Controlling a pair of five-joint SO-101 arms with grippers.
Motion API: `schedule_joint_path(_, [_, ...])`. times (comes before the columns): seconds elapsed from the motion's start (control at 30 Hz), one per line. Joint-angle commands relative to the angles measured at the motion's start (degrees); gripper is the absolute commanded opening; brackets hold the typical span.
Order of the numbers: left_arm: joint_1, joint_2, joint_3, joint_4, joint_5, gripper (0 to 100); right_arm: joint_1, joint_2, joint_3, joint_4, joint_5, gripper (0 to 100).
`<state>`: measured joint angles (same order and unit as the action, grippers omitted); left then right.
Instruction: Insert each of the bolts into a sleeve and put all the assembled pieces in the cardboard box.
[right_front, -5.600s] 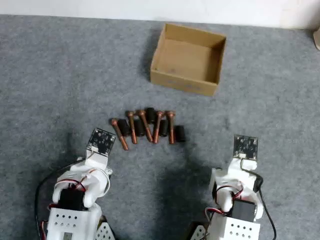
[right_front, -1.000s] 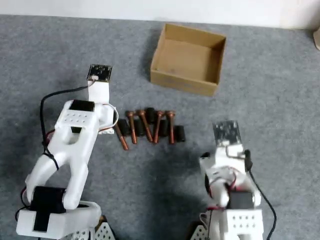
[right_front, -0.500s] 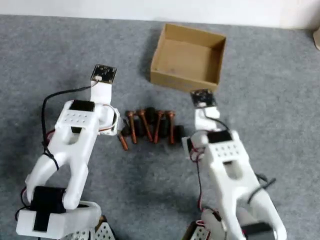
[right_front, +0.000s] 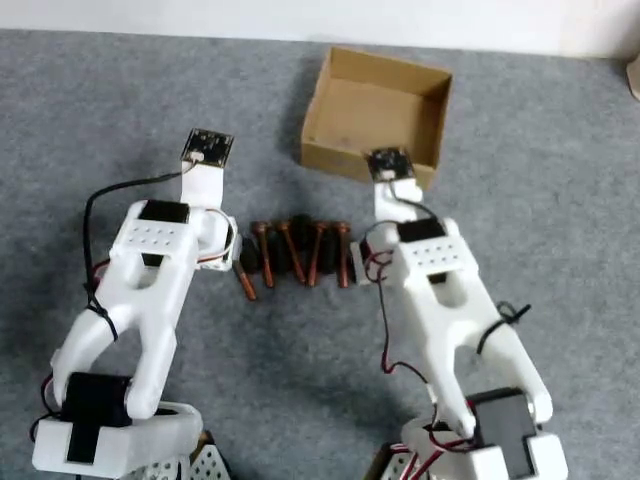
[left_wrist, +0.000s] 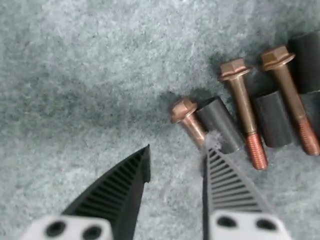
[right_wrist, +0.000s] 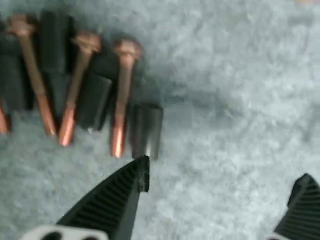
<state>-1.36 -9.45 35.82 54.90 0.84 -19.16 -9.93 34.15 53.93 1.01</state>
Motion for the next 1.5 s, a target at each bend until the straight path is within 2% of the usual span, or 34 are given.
schedule_joint_path(0.0, [1.01,-2.42,-0.75,-0.70,0.35,16,-2.07,2.42,-4.97,-0.57,-3.43,39.9])
schedule_joint_path(0.23, [0.84,-2.33,-0.66,-0.70,0.35,16,-7.52,8.75,-10.77,-0.57,-10.73,39.9])
schedule_joint_path(0.4, [0.66,-2.33,-0.66,-0.62,0.35,16,-8.57,11.38,-10.77,-0.92,-14.42,39.9])
schedule_joint_path(1.03, [0.66,-2.77,0.84,-0.70,0.35,16,-8.22,26.15,-15.16,-4.35,-14.07,39.5])
schedule_joint_path(1.13, [0.66,-2.77,0.92,-0.70,0.35,16,-7.60,26.15,-15.08,-4.35,-14.24,30.3])
schedule_joint_path(1.3, [0.57,-2.68,1.01,-0.70,0.35,16,-5.23,26.33,-15.16,-4.35,-14.24,0.0])
schedule_joint_path(1.37, [0.57,-2.77,1.45,-0.88,0.35,16,-4.26,26.24,-15.08,-4.35,-14.07,2.7])
schedule_joint_path(1.47, [0.57,-2.77,1.45,-0.88,0.35,16,-3.38,25.98,-15.25,-4.09,-13.98,0.3])
